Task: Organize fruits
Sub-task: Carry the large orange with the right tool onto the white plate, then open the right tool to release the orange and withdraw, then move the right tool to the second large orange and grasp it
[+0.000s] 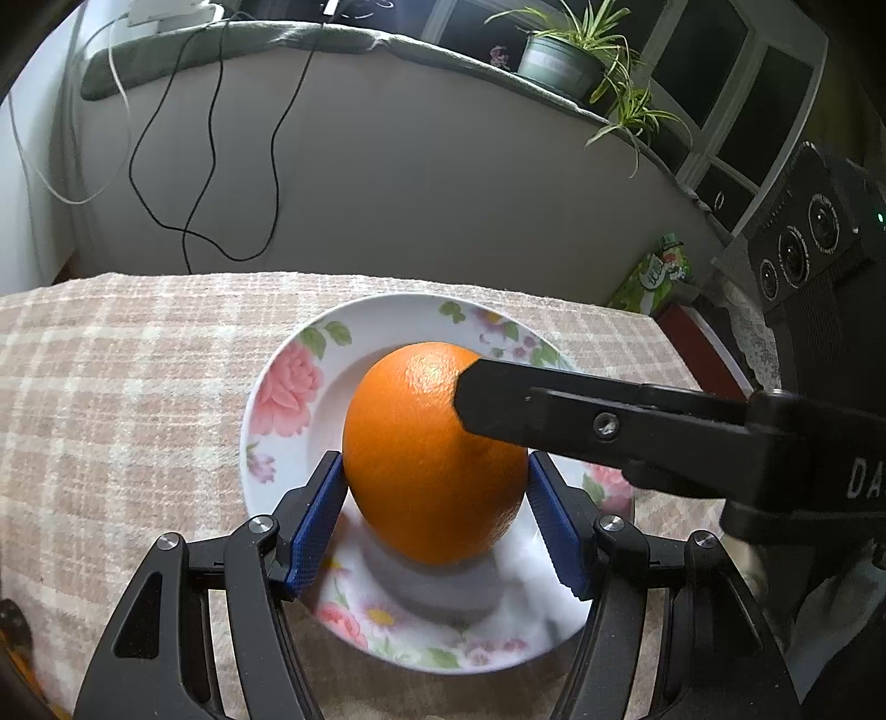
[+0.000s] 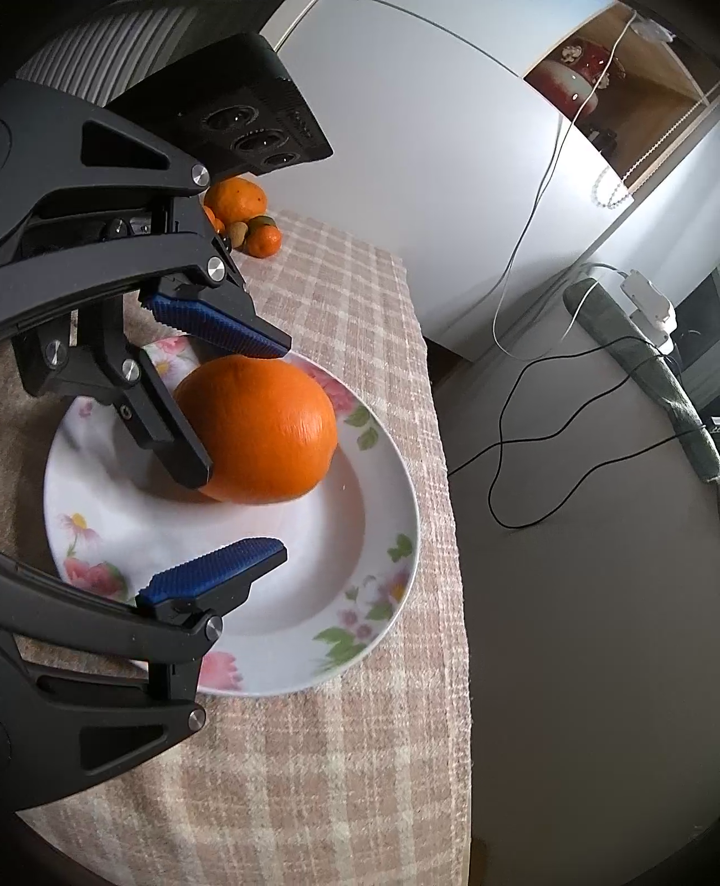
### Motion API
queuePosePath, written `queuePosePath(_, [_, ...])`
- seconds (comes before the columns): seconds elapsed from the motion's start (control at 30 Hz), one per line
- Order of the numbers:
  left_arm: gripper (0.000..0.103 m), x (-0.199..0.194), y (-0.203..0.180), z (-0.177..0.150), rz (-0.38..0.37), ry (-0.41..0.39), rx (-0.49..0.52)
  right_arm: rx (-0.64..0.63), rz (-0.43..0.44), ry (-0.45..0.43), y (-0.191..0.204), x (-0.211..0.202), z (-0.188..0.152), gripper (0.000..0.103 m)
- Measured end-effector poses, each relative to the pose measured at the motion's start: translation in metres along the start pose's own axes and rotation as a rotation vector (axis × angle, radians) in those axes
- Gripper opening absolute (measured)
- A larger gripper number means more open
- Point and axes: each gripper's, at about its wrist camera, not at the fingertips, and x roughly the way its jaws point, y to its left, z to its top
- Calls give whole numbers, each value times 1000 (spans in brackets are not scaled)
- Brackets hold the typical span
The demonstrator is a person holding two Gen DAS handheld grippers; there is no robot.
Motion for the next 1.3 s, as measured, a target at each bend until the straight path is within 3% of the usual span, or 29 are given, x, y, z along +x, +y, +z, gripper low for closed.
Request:
queuePosePath(0.23, [66, -21, 5, -3, -1, -31, -16, -1, -12, -32, 0, -13, -6, 77])
queuePosePath(0.67, [66, -60, 15, -20, 49, -81, 2, -100, -75, -90, 30, -39, -23, 78])
queuePosePath(0.93, [66, -88, 21, -35, 80, -123, -6, -109, -49, -150, 51, -52, -35, 78])
queuePosePath(1.2, [66, -122, 37, -56, 139, -165, -25, -202, -59, -127, 86, -47, -49, 79])
queuePosePath(1.3, [69, -136, 47, -66, 177, -182, -37, -242, -73, -104, 99, -42, -52, 89])
